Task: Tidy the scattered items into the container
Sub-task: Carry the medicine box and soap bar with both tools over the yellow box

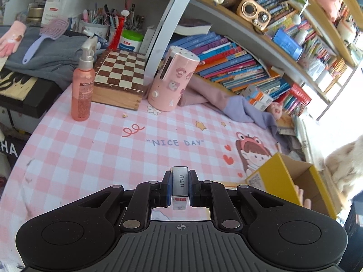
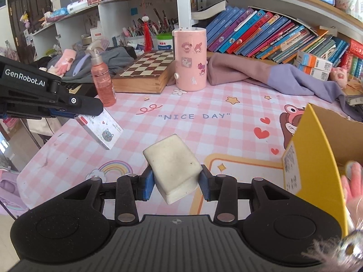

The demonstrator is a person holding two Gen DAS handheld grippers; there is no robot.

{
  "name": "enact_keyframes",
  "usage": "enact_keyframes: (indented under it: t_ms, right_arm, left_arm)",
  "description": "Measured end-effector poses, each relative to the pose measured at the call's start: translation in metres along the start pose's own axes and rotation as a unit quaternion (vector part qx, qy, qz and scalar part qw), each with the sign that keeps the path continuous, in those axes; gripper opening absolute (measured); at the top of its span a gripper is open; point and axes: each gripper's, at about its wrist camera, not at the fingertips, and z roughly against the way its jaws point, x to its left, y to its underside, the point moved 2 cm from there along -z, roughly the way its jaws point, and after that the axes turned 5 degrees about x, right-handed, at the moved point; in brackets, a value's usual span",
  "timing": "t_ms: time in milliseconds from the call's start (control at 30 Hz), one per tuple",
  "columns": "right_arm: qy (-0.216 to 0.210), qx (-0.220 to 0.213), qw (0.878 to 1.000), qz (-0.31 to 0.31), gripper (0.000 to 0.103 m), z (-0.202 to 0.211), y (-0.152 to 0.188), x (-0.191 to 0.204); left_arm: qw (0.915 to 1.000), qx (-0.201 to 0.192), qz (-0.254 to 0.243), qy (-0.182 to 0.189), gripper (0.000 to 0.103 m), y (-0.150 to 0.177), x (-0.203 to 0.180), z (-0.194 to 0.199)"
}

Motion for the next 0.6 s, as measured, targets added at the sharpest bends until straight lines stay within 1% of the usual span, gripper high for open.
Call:
enact_keyframes:
  t_ms: [100, 300, 433, 600]
  right_arm:
    - [0.003, -0.007, 1.0, -0.002, 0.038, 0.014, 0.007, 0.003]
    - [0.007, -0.015, 1.0, -0.007, 0.038, 0.041, 0.024, 0.01]
    - [0.014, -0.021, 1.0, -0.011, 0.038, 0.06, 0.033, 0.014]
    - [0.028, -0.027, 0.999, -0.014, 0.038, 0.083, 0.045, 0.016]
  left_arm:
    - [0.9998, -0.007, 0.013, 0.011, 0.013, 0.006, 0.0, 0.013]
    - [0.999, -0.021, 0.022, 0.034, 0.013, 0.021, -0.005, 0.036]
    - [0.9972, -0.025, 0.044, 0.055, 0.013, 0.031, -0.006, 0.05]
    - [0.9942, -0.04, 0.053, 0.085, 0.013, 0.042, -0.009, 0.071]
